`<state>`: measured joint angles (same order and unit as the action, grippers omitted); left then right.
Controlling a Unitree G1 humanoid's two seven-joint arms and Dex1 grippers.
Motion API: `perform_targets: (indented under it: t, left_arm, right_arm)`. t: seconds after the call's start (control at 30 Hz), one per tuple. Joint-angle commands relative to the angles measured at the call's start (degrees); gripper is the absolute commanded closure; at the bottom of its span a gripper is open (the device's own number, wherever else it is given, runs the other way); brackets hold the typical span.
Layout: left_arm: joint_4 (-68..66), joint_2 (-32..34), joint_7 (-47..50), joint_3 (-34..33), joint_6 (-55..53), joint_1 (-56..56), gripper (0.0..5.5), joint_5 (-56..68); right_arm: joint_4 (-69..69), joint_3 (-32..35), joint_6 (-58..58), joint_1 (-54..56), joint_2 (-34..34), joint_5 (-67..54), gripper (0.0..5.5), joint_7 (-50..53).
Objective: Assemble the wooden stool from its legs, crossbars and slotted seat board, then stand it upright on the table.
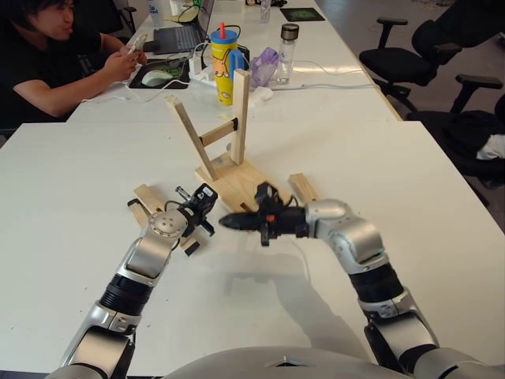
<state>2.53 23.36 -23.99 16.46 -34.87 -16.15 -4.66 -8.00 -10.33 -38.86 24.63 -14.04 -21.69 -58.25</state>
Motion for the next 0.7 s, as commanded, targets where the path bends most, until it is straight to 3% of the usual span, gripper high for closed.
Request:
perform_targets:
  t: [0.03,0.2,0.37,0.7]
  left_arm:
    - [-2.20,0.40,-0.09,-1.05,1.10,-1.57,5.48,-0.82]
    - [-6.67,-0.82,0.05,-0.60,3.39,-4.56,5.48,-1.31]
    - [-10.25,-1.74,-0.39,1.18,5.97,-6.14,5.48,-2.88]
    - [-21.75,-5.65,0.16,2.71,10.91,-10.36,5.48,-5.61]
  right_arm:
    - [10.70,-1.35,7.44,6.12,-4.10,11.31,5.50,9.78]
    - [30.76,-7.81,20.10,8.93,-4.61,23.26,5.50,16.13]
    - [39.77,-10.50,24.00,10.09,-4.51,28.02,5.50,17.26]
    - [29.07,-19.68,11.26,4.59,-7.54,29.66,5.50,5.45]
